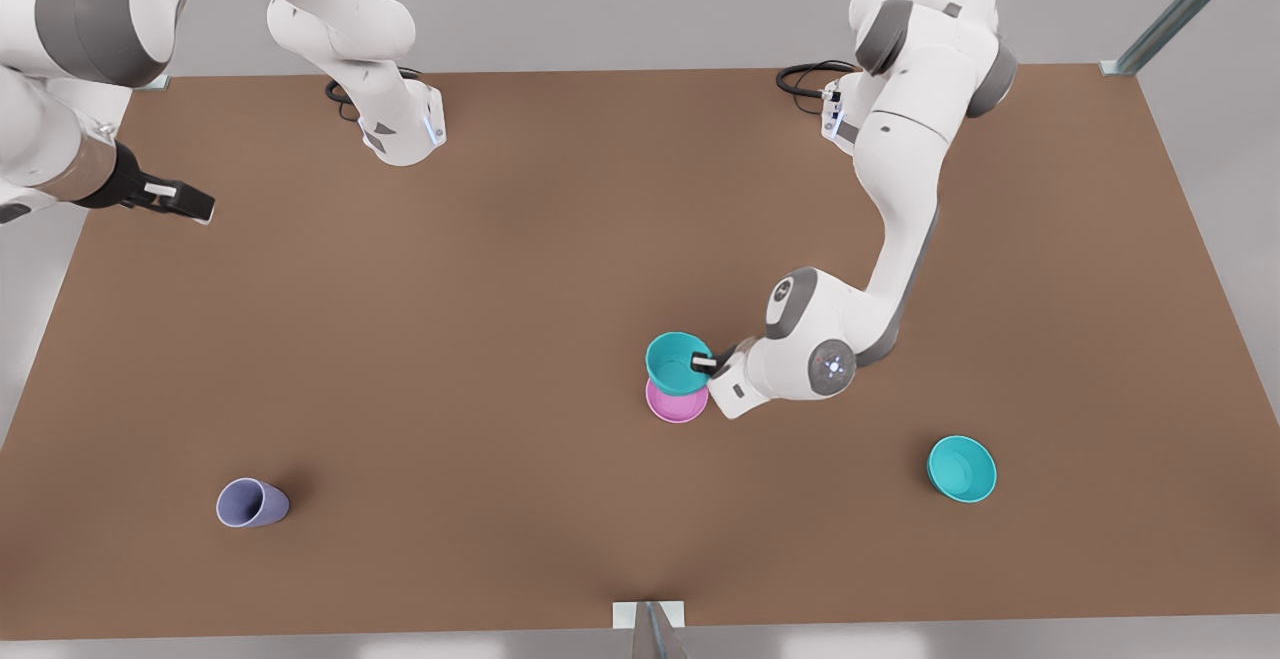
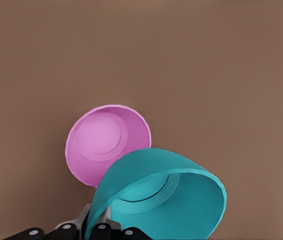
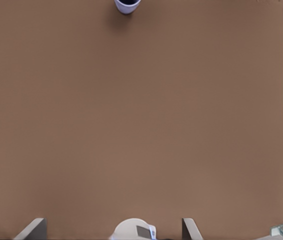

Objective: Stack the blue bowl on the pink bowl

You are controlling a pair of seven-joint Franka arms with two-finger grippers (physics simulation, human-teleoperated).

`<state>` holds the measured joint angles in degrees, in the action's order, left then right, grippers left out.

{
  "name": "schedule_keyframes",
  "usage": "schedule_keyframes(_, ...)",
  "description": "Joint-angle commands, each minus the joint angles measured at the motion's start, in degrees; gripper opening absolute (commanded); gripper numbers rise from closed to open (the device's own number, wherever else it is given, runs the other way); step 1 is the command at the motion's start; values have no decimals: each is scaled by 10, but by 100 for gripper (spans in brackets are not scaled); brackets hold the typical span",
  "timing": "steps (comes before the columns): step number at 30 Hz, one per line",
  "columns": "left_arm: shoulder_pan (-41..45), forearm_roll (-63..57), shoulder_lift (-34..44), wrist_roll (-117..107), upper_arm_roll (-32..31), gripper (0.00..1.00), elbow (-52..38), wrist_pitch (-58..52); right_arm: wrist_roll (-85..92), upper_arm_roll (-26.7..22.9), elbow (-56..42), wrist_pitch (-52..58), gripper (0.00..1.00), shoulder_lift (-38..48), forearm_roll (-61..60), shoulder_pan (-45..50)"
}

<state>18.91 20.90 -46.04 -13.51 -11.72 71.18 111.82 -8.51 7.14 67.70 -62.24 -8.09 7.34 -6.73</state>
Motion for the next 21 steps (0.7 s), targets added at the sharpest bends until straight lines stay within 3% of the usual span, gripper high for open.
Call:
schedule_keyframes(1,4,9,-34,-519,-2,21,-55,-28,120,1,0,6,100,0,0,0)
schedule_keyframes(21,-3,1,-58,-502,0,21,-26,-35,121,0,0,7,100,-6,-1,0)
